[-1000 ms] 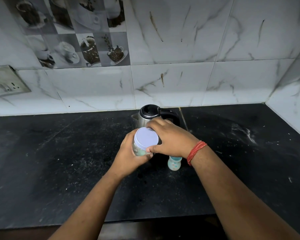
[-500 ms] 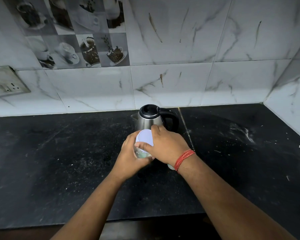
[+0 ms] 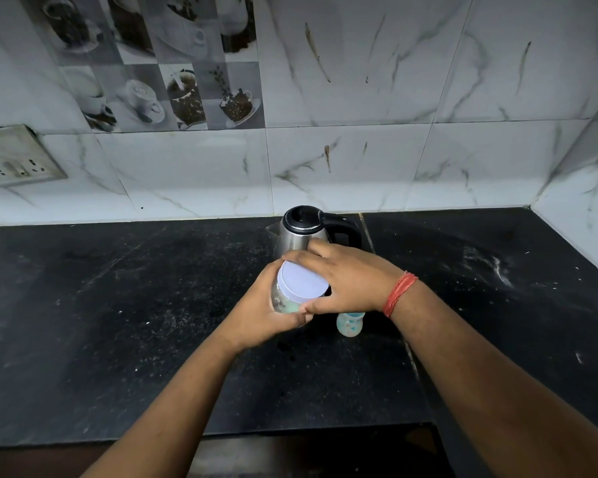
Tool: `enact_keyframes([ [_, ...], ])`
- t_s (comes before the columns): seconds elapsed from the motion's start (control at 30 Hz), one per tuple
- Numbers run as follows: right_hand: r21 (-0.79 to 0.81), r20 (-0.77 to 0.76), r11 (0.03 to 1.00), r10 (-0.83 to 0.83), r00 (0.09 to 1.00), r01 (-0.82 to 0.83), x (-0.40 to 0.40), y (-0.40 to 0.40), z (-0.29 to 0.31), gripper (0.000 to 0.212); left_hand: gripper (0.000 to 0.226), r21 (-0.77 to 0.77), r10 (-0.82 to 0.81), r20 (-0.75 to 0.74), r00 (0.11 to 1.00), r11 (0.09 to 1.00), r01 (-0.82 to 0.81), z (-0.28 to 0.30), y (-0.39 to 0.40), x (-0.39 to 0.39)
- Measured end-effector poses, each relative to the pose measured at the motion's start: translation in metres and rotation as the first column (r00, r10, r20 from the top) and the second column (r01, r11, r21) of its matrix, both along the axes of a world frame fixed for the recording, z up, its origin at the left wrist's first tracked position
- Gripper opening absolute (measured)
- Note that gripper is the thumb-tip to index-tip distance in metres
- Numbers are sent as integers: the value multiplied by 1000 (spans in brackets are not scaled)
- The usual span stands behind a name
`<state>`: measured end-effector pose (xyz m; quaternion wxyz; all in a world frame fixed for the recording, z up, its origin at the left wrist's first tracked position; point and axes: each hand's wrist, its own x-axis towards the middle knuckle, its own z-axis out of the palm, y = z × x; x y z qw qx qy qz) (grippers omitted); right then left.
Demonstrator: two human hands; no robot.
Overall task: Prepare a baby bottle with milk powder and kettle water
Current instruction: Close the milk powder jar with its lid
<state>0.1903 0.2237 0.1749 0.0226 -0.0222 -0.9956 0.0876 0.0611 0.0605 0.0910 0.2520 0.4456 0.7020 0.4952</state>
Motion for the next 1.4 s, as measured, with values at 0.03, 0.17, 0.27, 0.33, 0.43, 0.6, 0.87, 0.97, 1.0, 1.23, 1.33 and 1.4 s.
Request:
enact_keyframes([
  [0.03, -7, -10, 1000, -11, 1000, 11, -1, -1, -2, 83, 94, -3, -7, -1, 1000, 1000, 7, 0, 0, 0],
  [0.17, 81, -90, 990, -107, 990, 115, -4, -9, -9, 80, 90, 25, -1, 3, 1000, 1000, 1, 1, 2, 5],
  [0.27, 112, -153, 975, -174, 973, 192, -7, -16, -15, 73, 88, 56, 31, 22, 999, 998, -33, -3, 4, 9],
  [0.33, 102, -160, 970, -204, 966, 222, -10, -18, -19, 70, 86, 74, 63, 7, 998, 995, -63, -5, 5, 12],
  [0.43, 84, -176, 958, -257, 950, 275, -14, -22, -24, 65, 80, 98, 102, -5, 995, 990, -101, -6, 5, 13],
  [0.6, 0, -162, 927, -371, 914, 376, -20, -27, -34, 62, 79, 112, 107, -13, 994, 988, -104, -11, 5, 10],
  [0.87, -256, -154, 873, -462, 873, 416, -30, -38, -65, 85, 78, 108, 171, 3, 985, 980, -170, -31, 5, -3],
  [0.97, -301, -130, 866, -452, 882, 400, -34, -39, -78, 84, 81, 79, 211, 10, 978, 974, -211, -44, 5, -6],
  [1.0, -307, -119, 865, -448, 886, 396, -35, -40, -82, 83, 82, 65, 222, 7, 975, 973, -222, -48, 5, -7],
  [1.23, -274, -50, 888, -396, 917, 368, -37, -42, -113, 70, 86, -31, 249, 53, 967, 968, -248, -78, 5, -16],
  [1.33, -250, -36, 901, -375, 927, 355, -36, -45, -123, 60, 83, -61, 229, 102, 968, 973, -224, -86, 4, -18],
  [1.4, -242, 0, 904, -363, 932, 353, -35, -45, -131, 56, 84, -78, 214, 110, 971, 975, -206, -94, 2, -18],
])
